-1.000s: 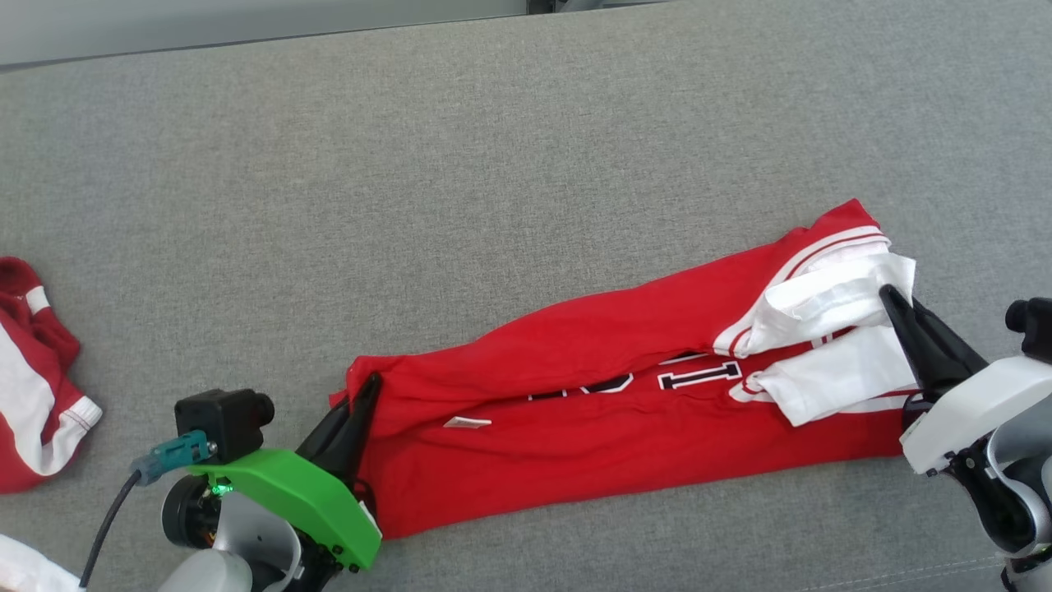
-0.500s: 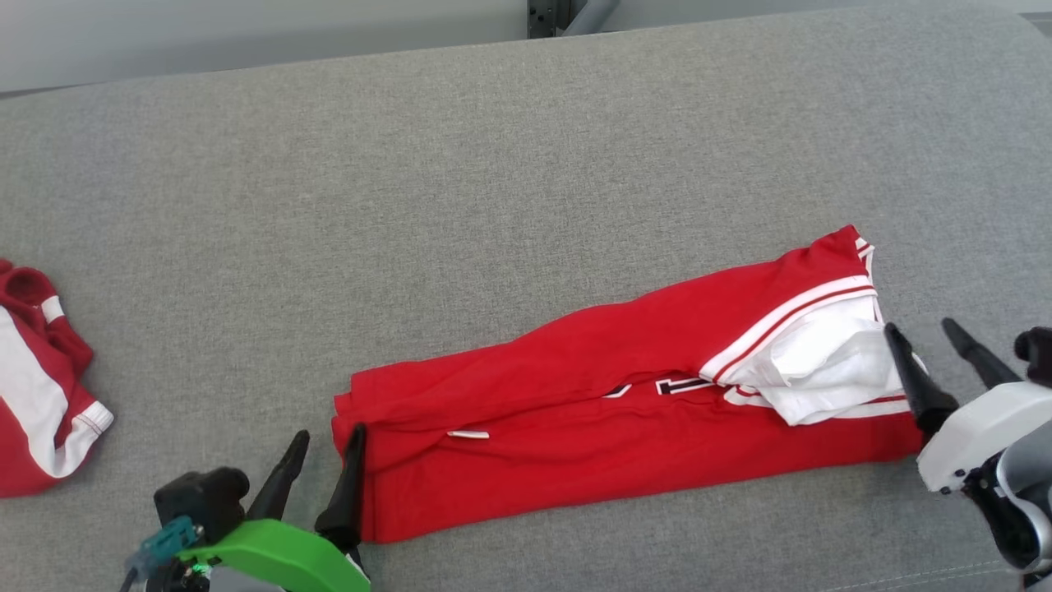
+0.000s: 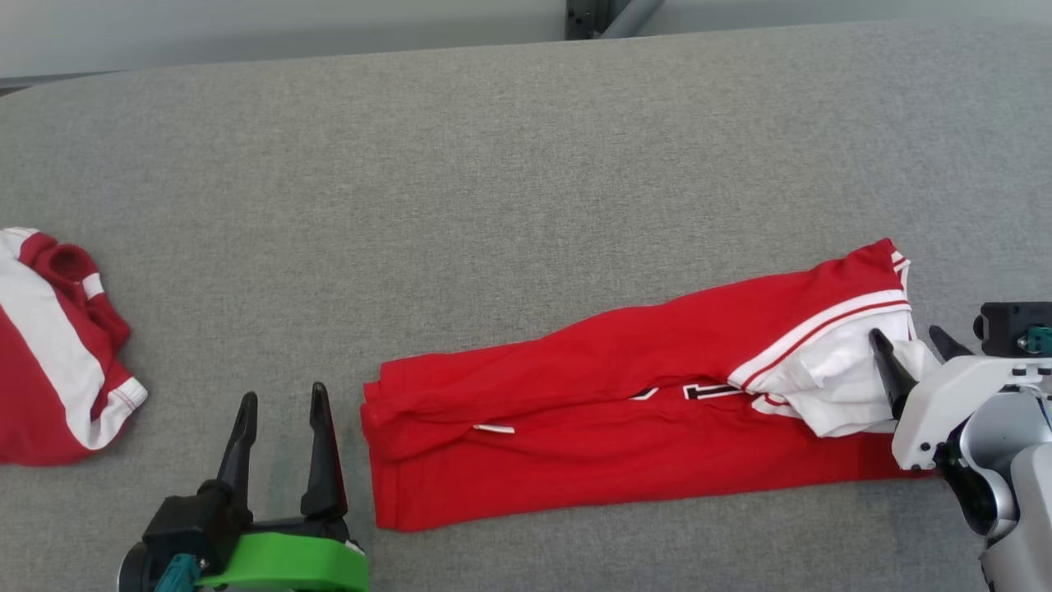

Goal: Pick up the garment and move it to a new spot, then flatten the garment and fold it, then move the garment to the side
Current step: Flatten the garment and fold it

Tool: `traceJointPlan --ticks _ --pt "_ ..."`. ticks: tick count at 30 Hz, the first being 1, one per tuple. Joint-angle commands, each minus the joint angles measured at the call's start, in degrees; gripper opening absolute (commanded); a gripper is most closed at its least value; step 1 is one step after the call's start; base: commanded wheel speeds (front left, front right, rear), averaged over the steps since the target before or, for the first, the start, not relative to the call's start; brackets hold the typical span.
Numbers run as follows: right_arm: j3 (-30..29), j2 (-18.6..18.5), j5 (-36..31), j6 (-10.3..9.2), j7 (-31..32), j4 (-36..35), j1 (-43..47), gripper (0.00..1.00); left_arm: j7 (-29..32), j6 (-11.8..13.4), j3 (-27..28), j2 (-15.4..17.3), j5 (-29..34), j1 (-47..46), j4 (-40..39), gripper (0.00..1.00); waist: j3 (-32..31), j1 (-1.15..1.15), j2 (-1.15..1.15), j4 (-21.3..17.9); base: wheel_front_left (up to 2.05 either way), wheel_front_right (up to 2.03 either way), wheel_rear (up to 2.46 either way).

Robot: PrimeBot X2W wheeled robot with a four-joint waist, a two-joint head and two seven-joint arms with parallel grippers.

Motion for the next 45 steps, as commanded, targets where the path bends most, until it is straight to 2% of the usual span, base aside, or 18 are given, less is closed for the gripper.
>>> traceJointPlan --ticks 1,9,15,19,20,21,25,29,38,42,45 --pt "-0.44 -0.02 -0.99 0.01 0.62 1.31 -0.52 1.0 -0.13 -1.06 1.06 -1.0 1.49 1.37 0.67 1.0 0.09 0.0 0.0 1.05 0.0 0.0 0.0" --pt "-2.19 -0.9 -2.52 0.0 1.98 6.33 0.0 1.0 -0.09 -7.27 8.13 -7.17 7.71 3.58 2.8 1.0 0.26 0.0 0.0 2.76 0.0 0.0 0.0" --pt "-2.39 -1.01 -1.2 -0.05 2.66 10.62 -0.53 1.0 -0.09 -10.59 11.66 -9.22 10.2 3.55 4.32 1.0 0.46 0.0 0.0 3.3 0.0 0.0 0.0" --pt "-1.11 -0.49 2.25 -0.04 4.15 13.94 -1.45 1.0 -0.09 -12.27 13.05 -9.8 11.36 3.31 5.11 1.0 0.48 0.0 0.0 3.45 0.0 0.0 0.0" --pt "-0.14 -0.49 3.57 -0.03 3.76 14.21 -1.68 0.4 -0.09 -12.69 13.38 -9.88 11.51 3.27 5.29 1.0 0.43 0.0 0.0 3.48 0.0 0.0 0.0" --pt "-0.55 -0.05 5.49 -0.02 2.79 14.52 -2.19 0.0 -0.09 -12.94 13.62 -9.97 11.72 3.22 5.48 1.0 0.36 0.0 0.0 3.49 0.0 0.0 0.0" --pt "0.4 -0.15 12.82 0.02 1.62 15.77 -2.92 0.0 -0.09 -13.67 14.59 -10.17 12.2 3.33 6.15 1.0 -0.65 0.0 0.0 3.09 0.0 0.0 0.0" --pt "-0.37 -4.29 17.19 -0.08 -0.38 16.54 -2.95 0.0 -0.1 -14.55 15.08 -10.25 12.68 3.7 6.45 1.0 -2.02 0.0 0.0 2.46 0.0 0.0 0.0" --pt "-10.07 -14.13 20.64 -0.03 -2.42 20.03 -2.84 0.0 -0.11 -15.17 15.94 -10.25 12.77 5.05 7.73 1.0 -5.91 0.0 0.0 2.16 0.0 0.0 0.0" --pt "-9.04 -14.43 21.09 0.01 -2.4 15.53 -1.3 0.0 -0.1 -15.14 15.99 -10.26 12.36 5.86 7.92 1.0 -7.68 0.0 0.0 2.21 0.0 0.0 0.0" --pt "-4.72 -12.12 21.94 0.02 -1.15 7.61 0.95 0.0 -0.1 -14.69 15.91 -10.26 11.74 6.15 7.78 1.0 -8.61 0.0 0.0 2.03 0.0 0.0 0.0"
